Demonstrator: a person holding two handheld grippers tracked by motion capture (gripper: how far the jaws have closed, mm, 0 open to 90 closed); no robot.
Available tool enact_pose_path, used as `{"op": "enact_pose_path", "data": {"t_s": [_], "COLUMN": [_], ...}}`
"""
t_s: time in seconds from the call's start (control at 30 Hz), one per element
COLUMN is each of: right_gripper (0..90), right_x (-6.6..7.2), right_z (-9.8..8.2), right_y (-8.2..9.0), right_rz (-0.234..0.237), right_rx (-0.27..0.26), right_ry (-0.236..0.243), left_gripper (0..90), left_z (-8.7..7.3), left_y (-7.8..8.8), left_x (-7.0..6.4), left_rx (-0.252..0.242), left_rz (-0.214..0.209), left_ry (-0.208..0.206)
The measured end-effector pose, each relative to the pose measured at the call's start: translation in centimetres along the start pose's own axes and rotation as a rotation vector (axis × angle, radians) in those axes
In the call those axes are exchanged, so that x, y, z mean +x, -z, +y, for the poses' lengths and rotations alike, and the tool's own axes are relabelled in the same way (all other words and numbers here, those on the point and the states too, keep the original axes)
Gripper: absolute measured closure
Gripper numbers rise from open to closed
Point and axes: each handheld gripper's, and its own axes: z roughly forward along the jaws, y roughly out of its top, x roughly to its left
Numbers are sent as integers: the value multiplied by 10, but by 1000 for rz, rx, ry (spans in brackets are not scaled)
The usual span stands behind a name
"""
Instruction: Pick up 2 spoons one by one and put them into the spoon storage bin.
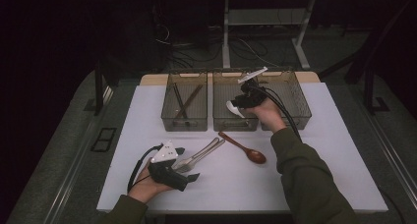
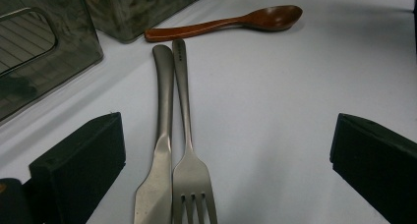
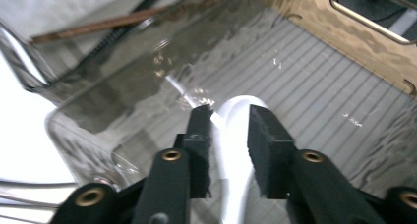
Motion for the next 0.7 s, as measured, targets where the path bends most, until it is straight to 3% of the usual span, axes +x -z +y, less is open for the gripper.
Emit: {"op": "enact_pose_path", "data": {"t_s": [0.23, 0.43, 0.7], "right_gripper": [510, 457, 426], "right_x": [5, 9, 9], "right_z": [0, -6, -27], "right_y": [18, 35, 53], "right_rz": [50, 71, 88], "right_rx": [-71, -99, -112], "right_ry": [-36, -38, -44], "left_gripper": [0, 0, 0], "left_z": [0, 0, 0], "left_y": [0, 0, 0], "left_x": [0, 0, 0], "left_rx": [3, 1, -3], "left_rz": [3, 2, 2], "left_ry": [-2, 1, 5]}}
